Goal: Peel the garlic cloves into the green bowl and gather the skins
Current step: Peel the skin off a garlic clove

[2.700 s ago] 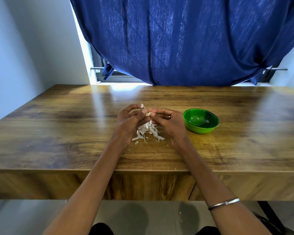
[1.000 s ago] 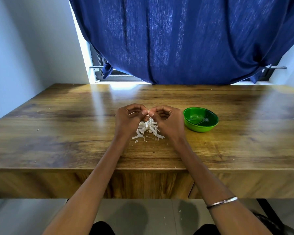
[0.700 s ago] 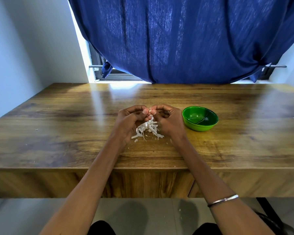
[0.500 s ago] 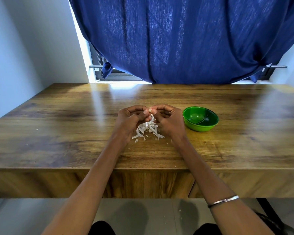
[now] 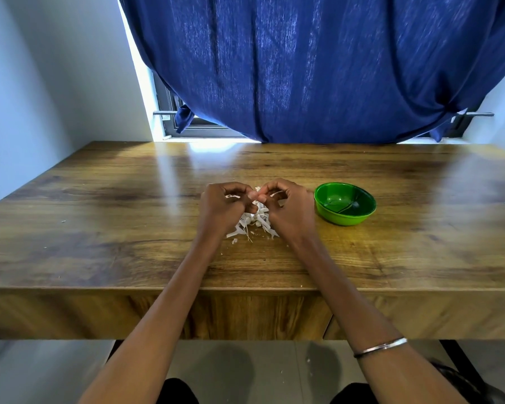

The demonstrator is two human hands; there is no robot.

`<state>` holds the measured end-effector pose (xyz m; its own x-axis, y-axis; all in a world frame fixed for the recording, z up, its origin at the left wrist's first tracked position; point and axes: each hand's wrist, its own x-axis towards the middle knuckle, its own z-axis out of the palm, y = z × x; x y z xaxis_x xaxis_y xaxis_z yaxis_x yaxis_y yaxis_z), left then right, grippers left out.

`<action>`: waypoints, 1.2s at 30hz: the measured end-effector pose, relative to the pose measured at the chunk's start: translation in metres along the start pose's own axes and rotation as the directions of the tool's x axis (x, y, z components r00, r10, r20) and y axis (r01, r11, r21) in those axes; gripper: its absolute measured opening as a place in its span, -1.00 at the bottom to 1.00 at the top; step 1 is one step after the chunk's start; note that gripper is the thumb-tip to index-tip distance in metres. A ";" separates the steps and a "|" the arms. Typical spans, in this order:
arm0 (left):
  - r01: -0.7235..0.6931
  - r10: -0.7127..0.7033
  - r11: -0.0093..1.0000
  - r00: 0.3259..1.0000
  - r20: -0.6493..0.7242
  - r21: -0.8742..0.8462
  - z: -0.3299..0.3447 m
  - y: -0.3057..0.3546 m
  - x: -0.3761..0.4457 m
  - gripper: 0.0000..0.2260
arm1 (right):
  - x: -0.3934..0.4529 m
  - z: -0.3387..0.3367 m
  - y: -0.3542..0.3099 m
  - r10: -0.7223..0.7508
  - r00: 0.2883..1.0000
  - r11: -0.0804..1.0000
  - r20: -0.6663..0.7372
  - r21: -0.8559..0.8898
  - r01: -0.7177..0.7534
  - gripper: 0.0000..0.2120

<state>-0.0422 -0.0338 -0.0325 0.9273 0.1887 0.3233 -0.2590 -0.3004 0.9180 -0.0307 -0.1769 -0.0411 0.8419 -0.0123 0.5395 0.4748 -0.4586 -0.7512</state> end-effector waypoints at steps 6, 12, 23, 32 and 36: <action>0.277 -0.229 0.924 0.953 0.198 -0.264 -0.006 -0.001 0.001 -0.90 | -0.001 -0.001 -0.002 -0.044 0.999 0.998 0.013 0.038 0.044 -0.88; 0.271 -0.237 0.915 0.961 0.145 -0.299 -0.005 -0.004 0.004 -0.94 | -0.002 0.002 -0.002 0.051 0.998 0.986 0.048 0.158 -0.058 -0.92; 0.160 -0.144 0.935 0.987 0.074 -0.317 -0.003 0.003 -0.001 -0.91 | -0.001 -0.005 -0.006 0.229 0.967 0.889 0.116 0.381 -0.256 -0.88; 0.390 -0.312 0.728 0.921 0.234 -0.564 -0.007 0.006 0.001 -0.91 | 0.001 -0.004 -0.009 0.192 0.968 0.867 0.162 0.435 -0.245 -0.80; 0.372 -0.299 0.725 0.928 0.221 -0.579 -0.007 0.003 0.003 -0.93 | 0.001 -0.005 -0.010 0.216 0.959 0.823 0.182 0.495 -0.279 -0.79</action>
<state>-0.0423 -0.0275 -0.0277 0.9980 0.0584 -0.0253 0.0002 0.3939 0.9191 -0.0358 -0.1769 -0.0309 0.9568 0.0506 0.2862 0.2827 0.0665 -0.9569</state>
